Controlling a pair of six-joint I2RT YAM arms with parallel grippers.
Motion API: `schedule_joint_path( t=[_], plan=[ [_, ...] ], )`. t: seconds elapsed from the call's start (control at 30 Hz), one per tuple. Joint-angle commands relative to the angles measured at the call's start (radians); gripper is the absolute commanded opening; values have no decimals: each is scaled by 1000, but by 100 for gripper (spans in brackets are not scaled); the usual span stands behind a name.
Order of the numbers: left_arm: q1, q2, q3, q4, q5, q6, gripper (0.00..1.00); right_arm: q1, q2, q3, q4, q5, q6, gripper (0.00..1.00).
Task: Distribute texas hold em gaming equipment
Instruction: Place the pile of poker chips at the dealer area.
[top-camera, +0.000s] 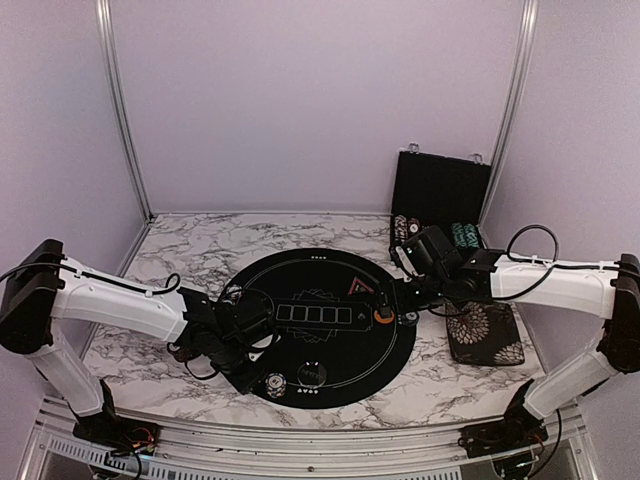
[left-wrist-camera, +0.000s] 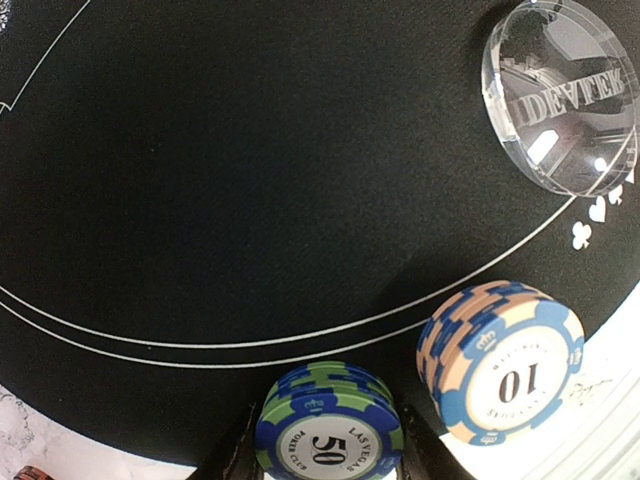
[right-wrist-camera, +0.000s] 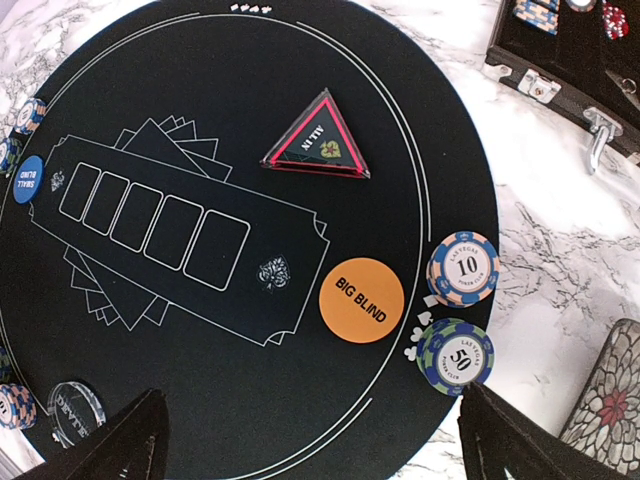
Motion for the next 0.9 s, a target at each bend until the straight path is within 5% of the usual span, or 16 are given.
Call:
schedule_joint_path(
  t=[0.0, 0.87],
  plan=[
    [-16, -15, -27, 4, 60, 3, 43, -6, -20, 7, 6, 6, 17, 99],
    [-26, -34, -40, 1, 58, 3, 53, -4, -23, -6, 11, -1, 27, 99]
  ],
)
